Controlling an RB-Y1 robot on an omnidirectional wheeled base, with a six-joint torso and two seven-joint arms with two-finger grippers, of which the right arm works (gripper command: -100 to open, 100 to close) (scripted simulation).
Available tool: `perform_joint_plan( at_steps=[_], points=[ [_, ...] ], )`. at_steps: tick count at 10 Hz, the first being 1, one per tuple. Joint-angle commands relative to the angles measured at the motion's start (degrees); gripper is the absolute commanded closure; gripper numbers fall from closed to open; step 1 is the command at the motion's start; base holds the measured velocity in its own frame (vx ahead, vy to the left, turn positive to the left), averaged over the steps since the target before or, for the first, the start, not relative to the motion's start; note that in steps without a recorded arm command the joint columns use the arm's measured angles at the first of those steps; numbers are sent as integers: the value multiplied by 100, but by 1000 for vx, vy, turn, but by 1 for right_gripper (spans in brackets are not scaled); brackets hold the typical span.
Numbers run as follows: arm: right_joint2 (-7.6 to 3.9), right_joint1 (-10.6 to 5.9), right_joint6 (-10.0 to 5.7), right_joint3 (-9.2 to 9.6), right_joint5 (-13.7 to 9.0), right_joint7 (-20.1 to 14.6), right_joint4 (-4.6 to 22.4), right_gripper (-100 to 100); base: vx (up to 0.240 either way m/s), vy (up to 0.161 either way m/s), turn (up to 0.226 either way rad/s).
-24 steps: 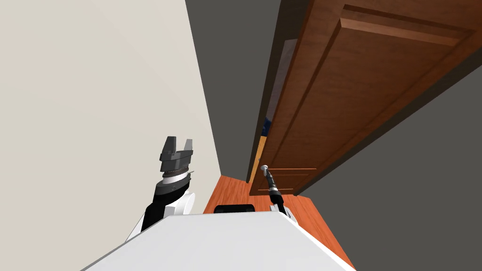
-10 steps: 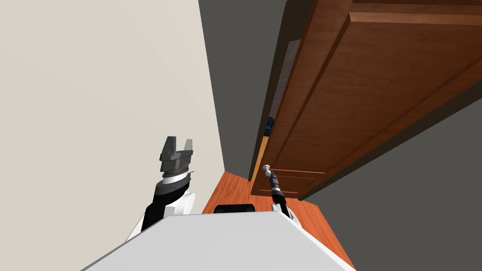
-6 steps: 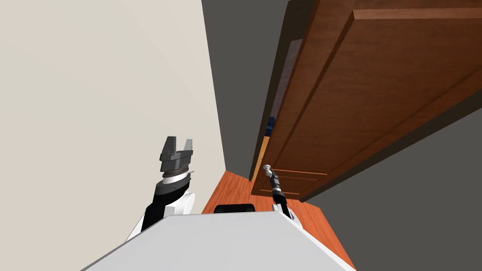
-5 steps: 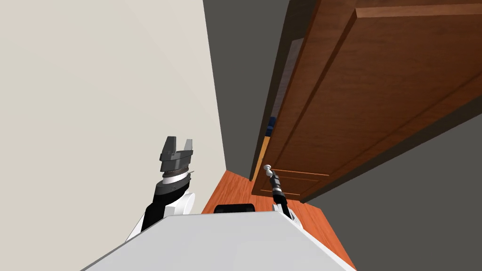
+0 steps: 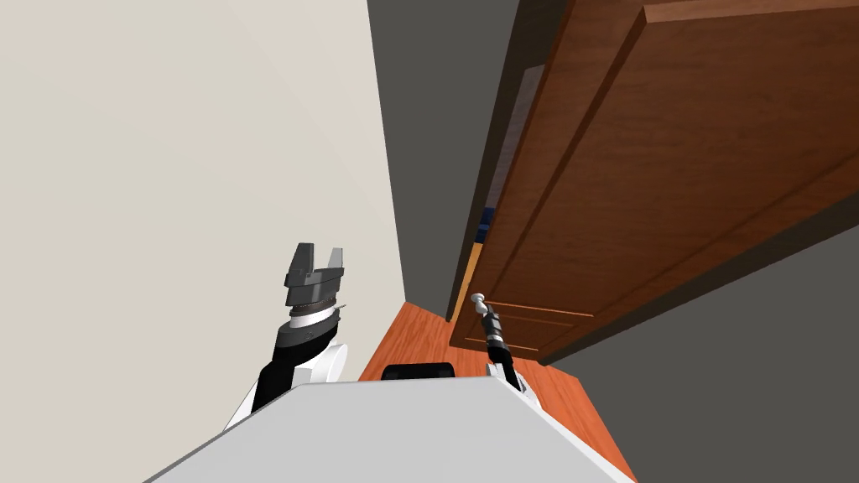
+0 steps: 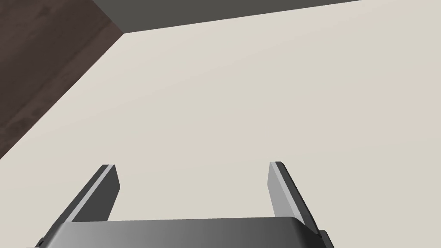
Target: Pull the door open
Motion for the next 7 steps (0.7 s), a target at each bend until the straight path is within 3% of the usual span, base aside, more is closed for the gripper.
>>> perform_joint_plan(
  at_steps=[1, 7],
  points=[
    [-9, -27, -30, 40, -108, -286, -22, 100, -31, -15, 92],
    [-81, -69, -45, 84, -404, -1008, 64, 100, -30, -11, 77]
  ],
)
